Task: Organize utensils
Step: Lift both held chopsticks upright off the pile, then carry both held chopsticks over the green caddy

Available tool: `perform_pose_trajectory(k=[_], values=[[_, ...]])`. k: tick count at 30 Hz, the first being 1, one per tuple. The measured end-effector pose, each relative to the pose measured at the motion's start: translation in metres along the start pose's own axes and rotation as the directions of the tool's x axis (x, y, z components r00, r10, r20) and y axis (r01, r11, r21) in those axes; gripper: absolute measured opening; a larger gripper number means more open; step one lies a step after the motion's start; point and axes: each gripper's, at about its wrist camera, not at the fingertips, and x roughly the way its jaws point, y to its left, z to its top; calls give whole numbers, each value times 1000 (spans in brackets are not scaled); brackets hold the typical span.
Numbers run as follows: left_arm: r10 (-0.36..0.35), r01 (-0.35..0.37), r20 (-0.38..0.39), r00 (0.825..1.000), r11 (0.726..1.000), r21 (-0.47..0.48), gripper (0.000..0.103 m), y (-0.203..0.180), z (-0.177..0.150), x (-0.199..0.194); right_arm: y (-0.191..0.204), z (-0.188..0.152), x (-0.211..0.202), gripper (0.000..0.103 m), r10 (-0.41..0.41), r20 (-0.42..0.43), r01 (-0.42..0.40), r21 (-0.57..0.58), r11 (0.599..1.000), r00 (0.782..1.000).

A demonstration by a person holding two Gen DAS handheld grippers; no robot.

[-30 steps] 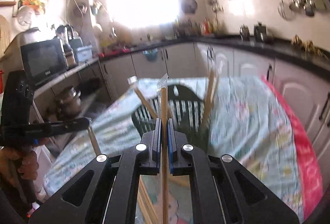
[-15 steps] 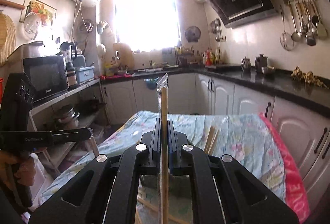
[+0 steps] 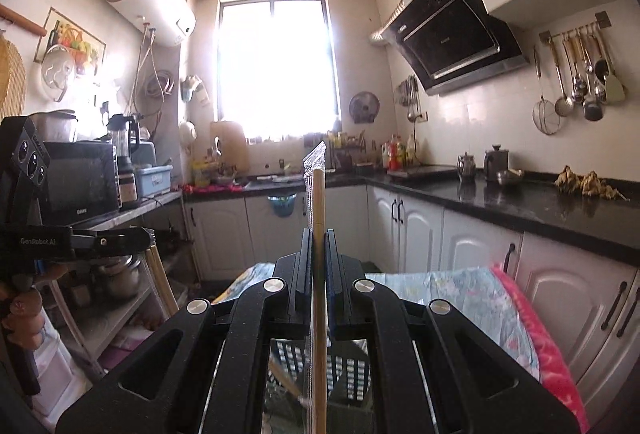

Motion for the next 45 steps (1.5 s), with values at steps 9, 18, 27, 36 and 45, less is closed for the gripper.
perform_pose_trajectory(k=[9,18,27,36,45], values=[[-2,3,50,999,1000,-15,0,4,28,-4,2,24,7,6,0,70,0,1,1000,998],[29,-28,92,995,999,-16,0,11,51,0,7,42,19,6,15,139,-9,-41,999,990],[29,-23,93,995,998,-67,0,28,58,17,-2,46,36,6,40,164,-36,-27,999,986],[22,-16,69,997,997,-76,0,31,47,44,-12,25,60,6,30,145,-26,-23,999,989],[-2,6,38,999,996,-90,0,33,23,70,-29,-14,87,6,12,99,-13,6,1000,995]])
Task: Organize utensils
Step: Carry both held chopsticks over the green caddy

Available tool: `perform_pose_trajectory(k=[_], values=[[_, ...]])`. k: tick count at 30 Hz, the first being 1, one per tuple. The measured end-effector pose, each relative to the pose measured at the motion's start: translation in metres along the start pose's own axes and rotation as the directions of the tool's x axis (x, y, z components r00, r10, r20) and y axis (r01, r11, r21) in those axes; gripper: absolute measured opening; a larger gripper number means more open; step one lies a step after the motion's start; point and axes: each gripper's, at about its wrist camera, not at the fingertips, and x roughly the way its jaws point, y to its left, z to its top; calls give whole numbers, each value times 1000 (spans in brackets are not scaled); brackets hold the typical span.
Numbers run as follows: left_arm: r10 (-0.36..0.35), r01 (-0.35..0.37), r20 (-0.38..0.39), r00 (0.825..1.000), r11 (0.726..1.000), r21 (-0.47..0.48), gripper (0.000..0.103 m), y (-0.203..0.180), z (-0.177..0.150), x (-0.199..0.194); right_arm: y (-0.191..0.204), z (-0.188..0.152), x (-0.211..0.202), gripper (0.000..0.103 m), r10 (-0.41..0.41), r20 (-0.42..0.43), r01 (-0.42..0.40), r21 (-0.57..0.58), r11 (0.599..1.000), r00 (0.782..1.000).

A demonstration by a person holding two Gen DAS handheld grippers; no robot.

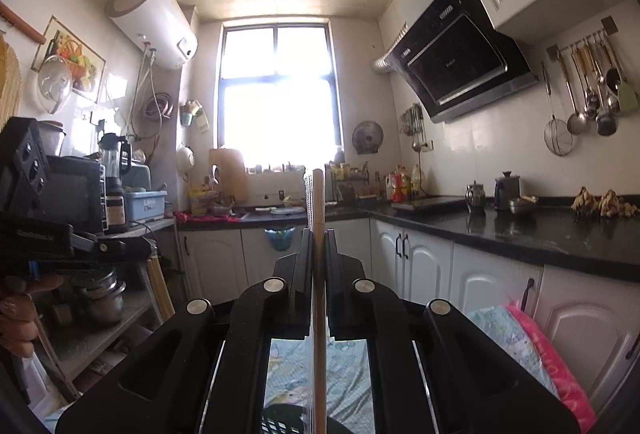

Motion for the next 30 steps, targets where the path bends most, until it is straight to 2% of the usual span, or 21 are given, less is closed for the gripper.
perform_pose_trajectory(k=[17,30], values=[[16,-16,-47,999,1000,-9,0,18,-36,25,-16,-59,33,6,-60,-46,62,59,996,997],[16,-17,-59,998,1000,-7,0,21,-49,24,-23,-72,30,6,-38,-72,45,90,995,997]])
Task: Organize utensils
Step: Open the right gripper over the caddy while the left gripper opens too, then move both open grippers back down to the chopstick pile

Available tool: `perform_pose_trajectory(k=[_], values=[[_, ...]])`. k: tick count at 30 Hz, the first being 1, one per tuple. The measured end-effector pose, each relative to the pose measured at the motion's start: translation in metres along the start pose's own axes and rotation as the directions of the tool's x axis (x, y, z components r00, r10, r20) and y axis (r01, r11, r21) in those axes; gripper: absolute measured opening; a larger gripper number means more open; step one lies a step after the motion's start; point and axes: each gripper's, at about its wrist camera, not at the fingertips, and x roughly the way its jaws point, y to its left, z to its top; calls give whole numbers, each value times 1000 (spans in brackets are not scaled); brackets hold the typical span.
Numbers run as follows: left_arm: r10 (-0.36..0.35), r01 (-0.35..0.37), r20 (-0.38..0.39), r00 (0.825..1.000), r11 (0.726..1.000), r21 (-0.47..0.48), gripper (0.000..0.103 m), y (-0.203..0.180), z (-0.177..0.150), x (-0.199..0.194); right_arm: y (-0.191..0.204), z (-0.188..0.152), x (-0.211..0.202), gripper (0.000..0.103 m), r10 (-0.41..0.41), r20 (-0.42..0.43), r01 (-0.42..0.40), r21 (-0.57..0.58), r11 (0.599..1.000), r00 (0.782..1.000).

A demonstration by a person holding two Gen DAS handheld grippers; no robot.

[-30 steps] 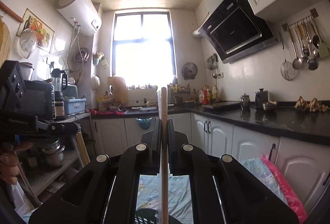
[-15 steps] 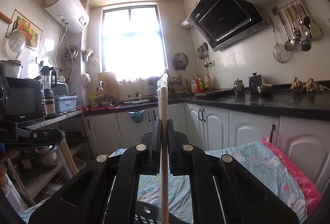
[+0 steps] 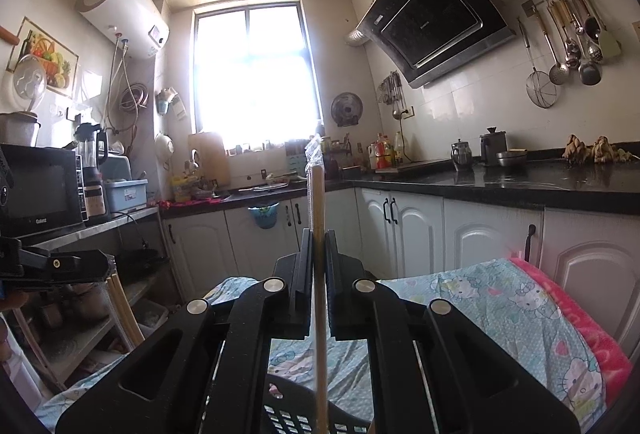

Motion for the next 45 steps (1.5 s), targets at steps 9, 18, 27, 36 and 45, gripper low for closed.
perform_pose_trajectory(k=[9,18,27,36,45], values=[[14,-14,3,1000,1000,-6,20,2,-5,-10,-4,-1,-22,31,14,-96,-11,32,999,995],[33,-31,49,998,999,-33,50,11,-11,-39,0,14,-56,47,3,-151,4,43,999,988],[104,-103,54,993,995,-18,77,13,-30,-67,9,15,-93,60,2,-212,6,37,999,977],[140,-139,24,990,990,-18,92,14,-56,-83,29,9,-123,71,18,-262,-20,-8,1000,965],[166,-167,-8,986,985,-38,92,22,-78,-97,55,-5,-139,76,54,-319,-73,-47,996,946]])
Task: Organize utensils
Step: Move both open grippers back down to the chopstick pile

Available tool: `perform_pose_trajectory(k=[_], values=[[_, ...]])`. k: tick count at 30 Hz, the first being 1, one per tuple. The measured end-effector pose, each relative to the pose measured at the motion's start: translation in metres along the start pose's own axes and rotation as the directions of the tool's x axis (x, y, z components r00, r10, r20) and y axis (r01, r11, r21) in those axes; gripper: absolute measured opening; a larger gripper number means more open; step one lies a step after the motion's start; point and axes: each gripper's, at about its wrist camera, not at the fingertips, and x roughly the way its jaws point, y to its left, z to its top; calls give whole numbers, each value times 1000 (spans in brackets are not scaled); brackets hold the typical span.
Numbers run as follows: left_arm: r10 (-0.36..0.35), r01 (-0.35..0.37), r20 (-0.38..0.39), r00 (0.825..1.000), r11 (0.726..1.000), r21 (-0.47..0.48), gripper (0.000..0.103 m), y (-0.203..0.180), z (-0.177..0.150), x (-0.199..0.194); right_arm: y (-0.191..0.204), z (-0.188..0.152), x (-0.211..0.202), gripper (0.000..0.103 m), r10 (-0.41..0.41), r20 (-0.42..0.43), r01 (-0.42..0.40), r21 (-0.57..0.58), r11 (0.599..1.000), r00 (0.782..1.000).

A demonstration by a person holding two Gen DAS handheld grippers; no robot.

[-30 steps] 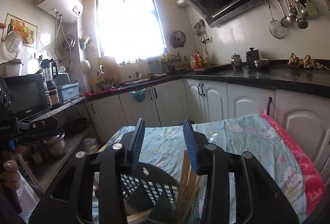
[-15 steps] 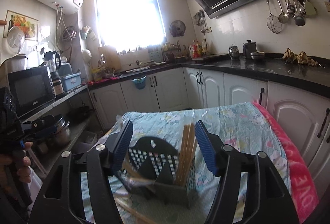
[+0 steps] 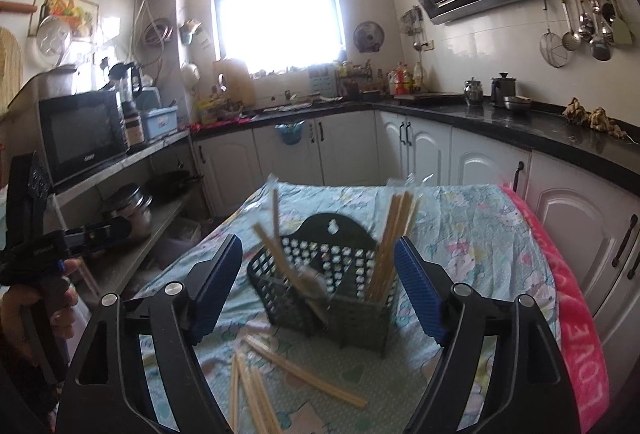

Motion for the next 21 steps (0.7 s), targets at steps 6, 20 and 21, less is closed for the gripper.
perform_pose_trajectory(k=[6,20,21], values=[[21,-21,-29,999,1000,-13,92,10,-14,-2,22,-16,-1,77,27,-61,-31,-65,997,998],[58,-60,-96,994,998,-12,92,16,-41,1,55,-46,2,77,75,-173,-103,-159,982,982],[58,-59,-99,993,998,-10,92,16,-43,0,57,-48,2,77,76,-184,-106,-160,981,980]])
